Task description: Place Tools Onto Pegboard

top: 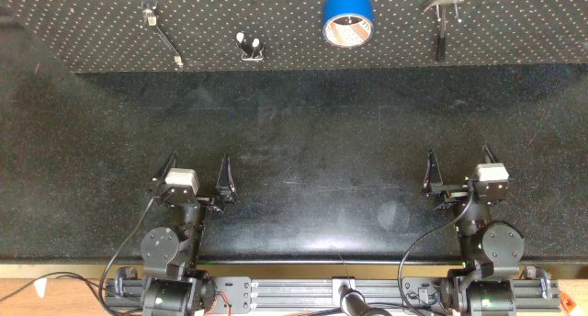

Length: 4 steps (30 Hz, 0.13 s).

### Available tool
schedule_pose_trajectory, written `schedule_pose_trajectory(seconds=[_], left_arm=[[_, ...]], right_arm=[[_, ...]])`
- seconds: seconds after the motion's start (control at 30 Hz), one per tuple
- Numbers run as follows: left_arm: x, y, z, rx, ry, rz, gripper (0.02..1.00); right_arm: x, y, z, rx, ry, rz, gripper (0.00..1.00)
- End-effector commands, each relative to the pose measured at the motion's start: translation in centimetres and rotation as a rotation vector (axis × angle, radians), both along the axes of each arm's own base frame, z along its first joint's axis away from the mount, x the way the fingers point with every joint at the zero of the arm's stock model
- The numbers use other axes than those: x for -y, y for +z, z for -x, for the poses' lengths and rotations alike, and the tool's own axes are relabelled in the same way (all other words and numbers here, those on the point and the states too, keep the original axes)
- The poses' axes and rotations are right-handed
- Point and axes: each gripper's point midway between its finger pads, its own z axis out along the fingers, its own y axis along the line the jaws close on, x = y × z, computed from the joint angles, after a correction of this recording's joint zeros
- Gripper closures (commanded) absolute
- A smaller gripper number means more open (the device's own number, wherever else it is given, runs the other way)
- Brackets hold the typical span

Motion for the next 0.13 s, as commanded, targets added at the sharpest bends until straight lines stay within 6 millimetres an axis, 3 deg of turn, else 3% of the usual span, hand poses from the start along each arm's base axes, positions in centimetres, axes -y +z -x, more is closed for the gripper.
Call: schedule_pose_trajectory(seconds=[0.03, 0.13], left_arm=[[-0.05, -0.11, 0.03, -0.003, 0.001, -0.005, 0.025], [-0.05, -0.11, 0.03, -0.003, 0.001, -0.005, 0.023]], right_arm=[[-0.51, 0.05, 0.09, 0.006, 0.028, 0.016, 0.029], [-0.51, 0.05, 0.09, 0.006, 0.028, 0.016, 0.029]])
